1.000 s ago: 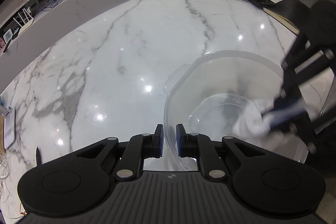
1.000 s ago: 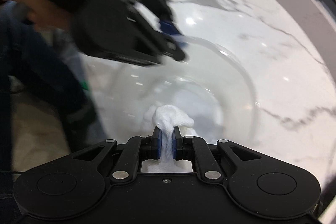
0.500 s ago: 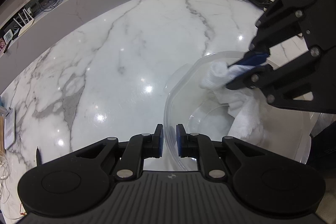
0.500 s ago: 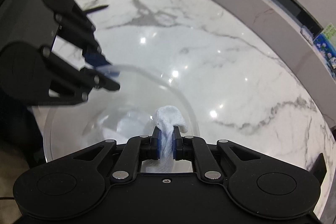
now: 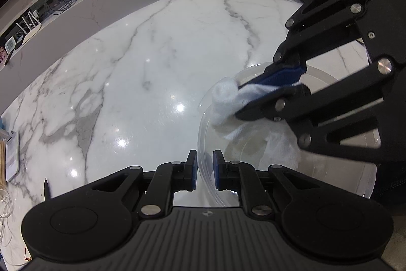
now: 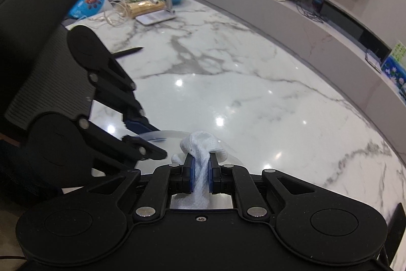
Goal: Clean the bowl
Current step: 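Hold the bowl rim with the left gripper while the right gripper wipes the inner wall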
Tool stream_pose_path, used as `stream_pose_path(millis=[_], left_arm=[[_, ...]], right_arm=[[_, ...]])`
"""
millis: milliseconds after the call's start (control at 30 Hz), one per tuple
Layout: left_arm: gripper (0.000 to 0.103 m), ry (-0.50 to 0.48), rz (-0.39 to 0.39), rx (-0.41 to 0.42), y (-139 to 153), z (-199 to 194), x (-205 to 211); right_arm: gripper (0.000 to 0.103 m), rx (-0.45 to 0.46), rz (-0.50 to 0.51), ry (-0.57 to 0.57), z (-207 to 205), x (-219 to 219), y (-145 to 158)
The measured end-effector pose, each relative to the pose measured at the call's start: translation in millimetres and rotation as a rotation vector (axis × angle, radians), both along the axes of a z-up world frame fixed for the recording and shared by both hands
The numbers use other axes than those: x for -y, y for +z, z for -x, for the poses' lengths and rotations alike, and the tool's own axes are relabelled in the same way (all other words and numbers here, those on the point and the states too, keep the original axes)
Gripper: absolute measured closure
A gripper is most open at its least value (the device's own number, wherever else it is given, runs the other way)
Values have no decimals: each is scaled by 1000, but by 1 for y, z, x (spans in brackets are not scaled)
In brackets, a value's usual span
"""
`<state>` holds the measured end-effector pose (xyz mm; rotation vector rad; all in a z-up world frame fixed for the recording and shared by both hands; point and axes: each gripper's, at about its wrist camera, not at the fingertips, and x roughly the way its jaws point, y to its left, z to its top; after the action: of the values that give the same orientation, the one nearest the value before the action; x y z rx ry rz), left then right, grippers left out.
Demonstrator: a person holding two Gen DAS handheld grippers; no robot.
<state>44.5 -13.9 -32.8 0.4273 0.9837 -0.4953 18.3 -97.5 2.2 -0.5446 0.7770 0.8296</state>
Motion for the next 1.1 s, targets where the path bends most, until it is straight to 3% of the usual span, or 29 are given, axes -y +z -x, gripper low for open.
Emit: stream_pose_path(millis=[467, 900, 1100], left_arm=[[92, 0, 0, 0, 0, 0, 0], [92, -3, -7, 4, 0, 2, 2], [91, -12, 0, 1, 0, 3, 3]], right_arm=[[95, 39, 72, -64, -3, 11, 1], [95, 9, 137, -117, -2, 30, -1], [95, 30, 104, -123, -8, 24, -6]])
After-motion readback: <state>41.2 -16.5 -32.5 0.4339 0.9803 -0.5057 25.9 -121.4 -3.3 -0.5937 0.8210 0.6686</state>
